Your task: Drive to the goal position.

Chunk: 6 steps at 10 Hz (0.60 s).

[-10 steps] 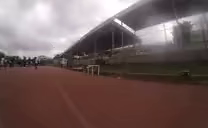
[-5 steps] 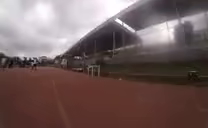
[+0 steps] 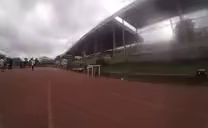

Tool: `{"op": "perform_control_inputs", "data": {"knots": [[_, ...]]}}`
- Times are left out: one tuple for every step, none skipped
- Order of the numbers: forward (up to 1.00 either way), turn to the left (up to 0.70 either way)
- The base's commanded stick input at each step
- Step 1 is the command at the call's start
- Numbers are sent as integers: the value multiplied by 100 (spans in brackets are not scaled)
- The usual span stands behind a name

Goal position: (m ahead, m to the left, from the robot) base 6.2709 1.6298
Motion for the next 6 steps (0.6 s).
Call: {"op": "perform_control_inputs", "data": {"knots": [[70,0],[70,0],[70,0],[70,0],[70,0],[70,0]]}}
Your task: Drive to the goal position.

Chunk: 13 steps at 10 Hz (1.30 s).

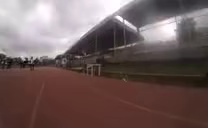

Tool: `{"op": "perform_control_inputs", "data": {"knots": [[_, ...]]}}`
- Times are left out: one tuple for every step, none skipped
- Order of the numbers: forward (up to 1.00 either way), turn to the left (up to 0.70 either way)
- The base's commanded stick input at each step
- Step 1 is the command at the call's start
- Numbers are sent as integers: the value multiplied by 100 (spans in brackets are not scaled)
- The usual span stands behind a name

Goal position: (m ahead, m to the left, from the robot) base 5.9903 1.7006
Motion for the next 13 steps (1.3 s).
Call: {"op": "perform_control_inputs", "data": {"knots": [[70,0],[70,0],[70,0],[70,0],[70,0],[70,0],[70,0],[70,0],[70,0],[70,0],[70,0],[70,0],[70,0]]}}
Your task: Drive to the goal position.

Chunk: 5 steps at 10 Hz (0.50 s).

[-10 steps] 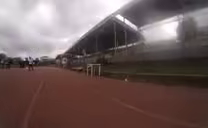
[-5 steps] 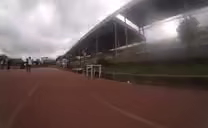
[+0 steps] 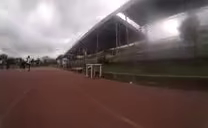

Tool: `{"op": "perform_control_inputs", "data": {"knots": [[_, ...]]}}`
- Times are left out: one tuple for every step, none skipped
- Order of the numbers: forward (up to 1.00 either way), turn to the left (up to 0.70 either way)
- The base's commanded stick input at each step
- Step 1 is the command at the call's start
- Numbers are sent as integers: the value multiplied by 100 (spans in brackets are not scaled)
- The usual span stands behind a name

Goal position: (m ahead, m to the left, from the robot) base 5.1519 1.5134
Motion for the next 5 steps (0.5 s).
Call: {"op": "perform_control_inputs", "data": {"knots": [[70,0],[70,0],[70,12],[70,35],[70,35]]}}
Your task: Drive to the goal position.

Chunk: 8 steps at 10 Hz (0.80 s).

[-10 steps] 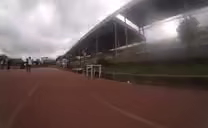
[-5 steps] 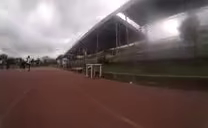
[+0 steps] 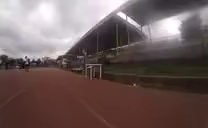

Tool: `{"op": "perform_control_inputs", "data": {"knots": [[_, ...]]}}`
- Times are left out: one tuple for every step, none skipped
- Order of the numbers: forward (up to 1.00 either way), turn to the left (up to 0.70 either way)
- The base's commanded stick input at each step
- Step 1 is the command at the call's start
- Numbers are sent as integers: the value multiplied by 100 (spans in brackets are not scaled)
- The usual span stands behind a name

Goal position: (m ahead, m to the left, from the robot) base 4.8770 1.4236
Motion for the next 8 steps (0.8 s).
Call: {"op": "perform_control_inputs", "data": {"knots": [[70,35],[70,35],[70,23],[70,2],[70,0],[70,0],[70,0],[70,0]]}}
